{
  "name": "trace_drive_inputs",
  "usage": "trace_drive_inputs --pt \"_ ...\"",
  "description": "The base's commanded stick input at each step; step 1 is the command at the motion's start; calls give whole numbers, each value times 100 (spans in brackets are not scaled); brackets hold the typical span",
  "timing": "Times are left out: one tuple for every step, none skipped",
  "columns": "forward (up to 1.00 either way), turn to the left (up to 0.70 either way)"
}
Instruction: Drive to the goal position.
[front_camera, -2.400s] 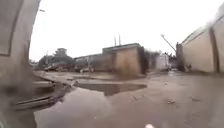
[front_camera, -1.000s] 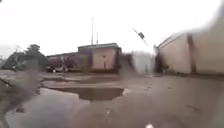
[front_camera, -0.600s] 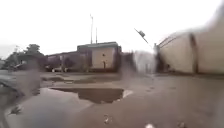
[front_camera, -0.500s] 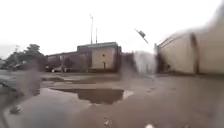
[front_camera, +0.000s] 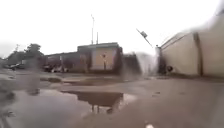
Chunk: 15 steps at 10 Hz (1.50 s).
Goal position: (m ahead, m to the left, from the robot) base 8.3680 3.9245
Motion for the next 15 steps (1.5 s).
trace_drive_inputs --pt "50 7" --pt "50 7" --pt "50 7" --pt "50 7" --pt "50 57" --pt "50 57" --pt "50 57" --pt "50 57" --pt "50 36" --pt "50 10" --pt "50 7" --pt "50 7" --pt "50 7" --pt "50 7" --pt "50 7"
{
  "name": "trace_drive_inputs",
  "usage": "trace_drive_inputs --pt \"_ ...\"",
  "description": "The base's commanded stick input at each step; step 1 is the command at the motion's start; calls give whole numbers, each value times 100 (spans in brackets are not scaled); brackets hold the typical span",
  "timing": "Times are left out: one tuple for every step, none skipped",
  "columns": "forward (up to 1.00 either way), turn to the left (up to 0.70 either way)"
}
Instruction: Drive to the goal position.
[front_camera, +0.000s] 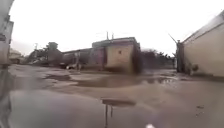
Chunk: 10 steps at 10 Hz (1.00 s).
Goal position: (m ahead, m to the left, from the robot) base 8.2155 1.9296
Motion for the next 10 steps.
trace_drive_inputs --pt "50 7" --pt "50 7" --pt "50 7" --pt "50 7" --pt "50 7" --pt "50 7" --pt "50 7" --pt "50 7" --pt "50 7" --pt "50 7"
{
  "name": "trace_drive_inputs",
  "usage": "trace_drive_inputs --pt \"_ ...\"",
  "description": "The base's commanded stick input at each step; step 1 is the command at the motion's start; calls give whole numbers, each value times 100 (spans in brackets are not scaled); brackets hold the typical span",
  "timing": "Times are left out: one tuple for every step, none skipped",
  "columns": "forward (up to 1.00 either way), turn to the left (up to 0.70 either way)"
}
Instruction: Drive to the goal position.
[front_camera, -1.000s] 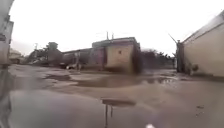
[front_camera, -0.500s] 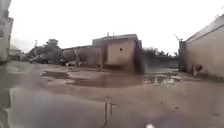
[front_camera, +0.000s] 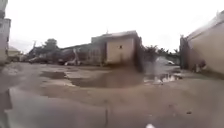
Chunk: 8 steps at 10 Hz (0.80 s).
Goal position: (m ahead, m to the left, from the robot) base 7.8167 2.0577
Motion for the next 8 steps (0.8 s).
trace_drive_inputs --pt "50 7" --pt "50 7" --pt "50 7" --pt "50 7" --pt "50 7" --pt "50 13" --pt "50 40" --pt "50 57"
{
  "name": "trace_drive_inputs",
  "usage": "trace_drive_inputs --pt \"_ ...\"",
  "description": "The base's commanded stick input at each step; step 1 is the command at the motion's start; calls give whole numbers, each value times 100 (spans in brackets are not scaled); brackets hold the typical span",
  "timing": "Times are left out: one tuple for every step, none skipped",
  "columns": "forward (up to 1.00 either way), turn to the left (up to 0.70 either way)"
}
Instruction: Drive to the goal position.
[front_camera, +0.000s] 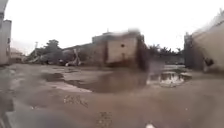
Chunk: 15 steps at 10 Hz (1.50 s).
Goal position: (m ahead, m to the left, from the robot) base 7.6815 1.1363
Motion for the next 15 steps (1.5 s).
trace_drive_inputs --pt "50 57" --pt "50 57" --pt "50 57" --pt "50 57" --pt "50 57" --pt "50 57" --pt "50 57" --pt "50 57" --pt "50 57" --pt "50 57" --pt "50 57" --pt "50 57" --pt "50 57" --pt "50 57" --pt "50 57"
